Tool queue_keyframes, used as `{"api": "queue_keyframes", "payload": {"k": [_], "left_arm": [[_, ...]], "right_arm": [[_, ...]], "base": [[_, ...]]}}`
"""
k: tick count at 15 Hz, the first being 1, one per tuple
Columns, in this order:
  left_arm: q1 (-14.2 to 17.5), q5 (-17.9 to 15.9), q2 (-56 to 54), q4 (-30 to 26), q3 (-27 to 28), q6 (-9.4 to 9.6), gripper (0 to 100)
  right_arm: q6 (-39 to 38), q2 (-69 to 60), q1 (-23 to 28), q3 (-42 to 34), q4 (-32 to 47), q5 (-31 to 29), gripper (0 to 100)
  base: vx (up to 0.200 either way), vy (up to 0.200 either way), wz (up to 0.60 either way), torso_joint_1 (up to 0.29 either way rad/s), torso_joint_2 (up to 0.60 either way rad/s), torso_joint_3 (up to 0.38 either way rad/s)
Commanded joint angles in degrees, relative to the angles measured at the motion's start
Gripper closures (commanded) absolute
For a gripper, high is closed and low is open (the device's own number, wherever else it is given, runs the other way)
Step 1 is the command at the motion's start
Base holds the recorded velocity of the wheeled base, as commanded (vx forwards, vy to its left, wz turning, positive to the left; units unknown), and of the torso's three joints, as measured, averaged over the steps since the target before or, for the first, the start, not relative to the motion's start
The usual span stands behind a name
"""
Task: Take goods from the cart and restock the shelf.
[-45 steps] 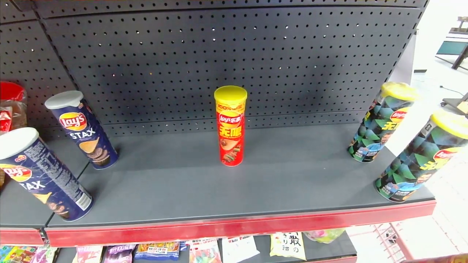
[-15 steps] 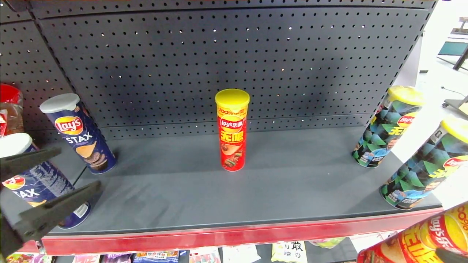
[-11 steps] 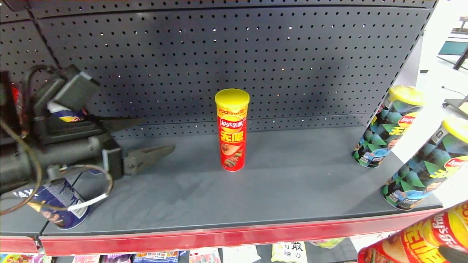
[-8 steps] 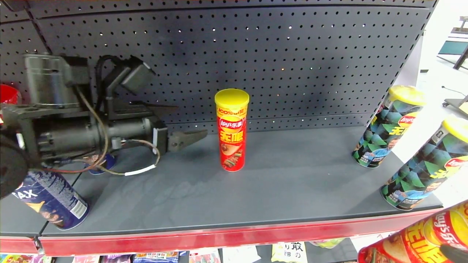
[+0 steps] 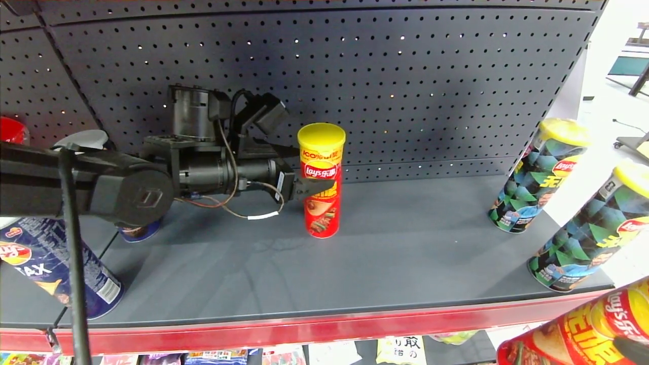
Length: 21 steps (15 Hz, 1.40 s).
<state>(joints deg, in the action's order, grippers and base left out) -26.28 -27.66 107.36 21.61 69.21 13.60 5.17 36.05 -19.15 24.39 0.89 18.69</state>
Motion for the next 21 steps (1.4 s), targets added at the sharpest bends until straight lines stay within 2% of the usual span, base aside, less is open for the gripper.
{"api": "queue_keyframes", "payload": {"k": [1, 6, 14, 15, 16, 21], "left_arm": [[0.0, -0.6, 2.9, 0.0, 2.7, 0.11, 0], [0.0, -8.1, 5.1, -0.3, 6.9, 0.28, 0], [0.0, -8.8, 7.3, 0.2, 9.1, 0.46, 0], [-0.1, -8.9, 7.5, 0.7, 9.1, 1.25, 100], [-0.2, -9.6, 8.1, 1.1, 9.2, 2.74, 100], [-1.5, -9.3, 7.7, 0.9, 8.7, 2.39, 100]], "right_arm": [[0.0, -0.5, 0.0, 0.0, 0.3, 0.0, 100], [0.0, -1.1, 0.5, 0.0, 0.5, 0.0, 100], [0.0, -1.2, 0.5, 0.2, 0.5, -0.1, 100], [0.0, -1.2, 0.5, 0.2, 0.5, -0.1, 100], [0.0, -1.2, 0.5, 0.2, 0.5, -0.2, 100], [0.0, -1.2, 0.5, 0.2, 0.5, -0.8, 100]], "base": [[0.000, 0.000, 0.00, 0.000, 0.00, 0.000], [0.000, 0.000, 0.00, 0.000, 0.00, 0.000], [0.000, 0.000, 0.00, 0.000, 0.00, 0.000], [0.000, 0.000, 0.00, 0.000, 0.00, 0.000], [0.000, 0.000, 0.00, 0.000, 0.00, 0.000], [0.000, 0.000, 0.00, 0.000, 0.00, 0.000]]}}
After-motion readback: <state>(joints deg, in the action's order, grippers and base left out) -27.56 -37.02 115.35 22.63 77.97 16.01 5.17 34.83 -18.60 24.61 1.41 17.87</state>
